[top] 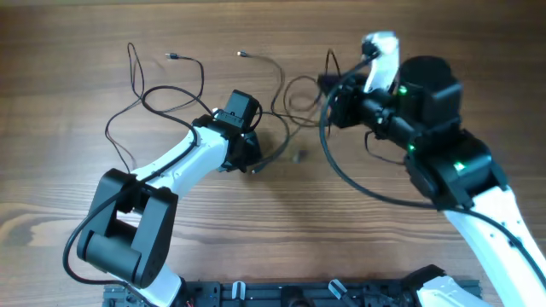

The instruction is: Untangle cables

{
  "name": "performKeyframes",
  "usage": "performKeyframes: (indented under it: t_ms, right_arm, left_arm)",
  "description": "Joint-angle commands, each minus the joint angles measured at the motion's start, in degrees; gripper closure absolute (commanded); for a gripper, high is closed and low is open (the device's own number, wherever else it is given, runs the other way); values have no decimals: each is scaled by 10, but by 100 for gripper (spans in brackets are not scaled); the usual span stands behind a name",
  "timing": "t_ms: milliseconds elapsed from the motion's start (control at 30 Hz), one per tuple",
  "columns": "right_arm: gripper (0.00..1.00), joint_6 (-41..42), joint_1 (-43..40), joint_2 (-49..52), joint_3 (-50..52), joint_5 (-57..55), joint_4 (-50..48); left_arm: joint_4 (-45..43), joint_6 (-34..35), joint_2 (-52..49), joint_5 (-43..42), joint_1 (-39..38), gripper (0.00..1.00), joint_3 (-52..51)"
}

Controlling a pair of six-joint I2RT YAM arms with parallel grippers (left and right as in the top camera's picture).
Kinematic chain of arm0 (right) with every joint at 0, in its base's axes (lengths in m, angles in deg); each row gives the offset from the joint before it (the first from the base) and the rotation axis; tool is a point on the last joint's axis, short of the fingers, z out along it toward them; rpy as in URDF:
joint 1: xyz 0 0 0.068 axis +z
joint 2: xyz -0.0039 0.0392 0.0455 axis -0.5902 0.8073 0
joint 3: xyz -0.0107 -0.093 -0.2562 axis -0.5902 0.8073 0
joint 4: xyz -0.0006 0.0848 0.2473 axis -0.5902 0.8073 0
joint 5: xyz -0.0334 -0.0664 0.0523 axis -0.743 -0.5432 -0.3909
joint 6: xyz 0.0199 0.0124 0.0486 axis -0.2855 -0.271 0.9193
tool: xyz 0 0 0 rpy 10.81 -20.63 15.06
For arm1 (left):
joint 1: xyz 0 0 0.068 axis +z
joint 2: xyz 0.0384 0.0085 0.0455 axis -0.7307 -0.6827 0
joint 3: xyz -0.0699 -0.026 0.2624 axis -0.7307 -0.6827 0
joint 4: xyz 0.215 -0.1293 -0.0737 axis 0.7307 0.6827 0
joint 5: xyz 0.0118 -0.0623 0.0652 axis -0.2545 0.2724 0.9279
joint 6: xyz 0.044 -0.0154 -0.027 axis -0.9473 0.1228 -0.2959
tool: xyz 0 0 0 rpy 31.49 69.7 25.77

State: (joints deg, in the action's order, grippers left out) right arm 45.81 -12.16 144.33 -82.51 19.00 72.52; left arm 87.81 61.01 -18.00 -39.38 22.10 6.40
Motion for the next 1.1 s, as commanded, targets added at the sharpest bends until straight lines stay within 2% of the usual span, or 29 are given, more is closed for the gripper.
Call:
performKeyframes:
  t_ms: [0,133,233,400,467,567,600,700,767,833,933,1000,1067]
  right_arm:
    - [96,-80,-1,-33,-21,-88,-66]
    - [96,-190,-1,-52,-21,-258,-207]
    - [96,-287,-7,-36,-21,-445,-280]
    - [96,-300,-119,15,-21,-474,-271]
    - [96,-251,-183,36,-21,-455,-261]
    - [96,-136,-289,40,-21,-345,-232]
    - [96,-87,-341,43,-21,-311,-206]
    - [96,-26,-435,76,-21,-262,-129]
    - [96,-17,-456,100,-21,-261,-79]
    - [96,-17,-461,135,-21,-259,15]
    - [96,-17,-461,181,-21,-182,126]
    - [96,-18,-461,214,-21,-140,158]
    - [96,-51,-461,254,-21,-75,136]
  left_arm:
    - [0,0,-5,10,2,67,-4]
    - [0,0,-5,10,2,67,-4]
    - [0,0,-5,10,2,65,-4]
    - [2,0,-5,9,2,65,-4]
    - [7,0,-5,9,2,65,-4]
    - [9,0,-5,10,2,65,-4]
    - [9,0,-5,10,2,65,-4]
    - [9,0,-5,10,2,64,-4]
    - [9,0,-5,10,2,64,-4]
    - [9,0,-5,10,2,64,-4]
    - [9,0,-5,9,2,64,-4]
    - [9,0,-5,9,2,63,-4]
    - [9,0,-5,9,2,63,-4]
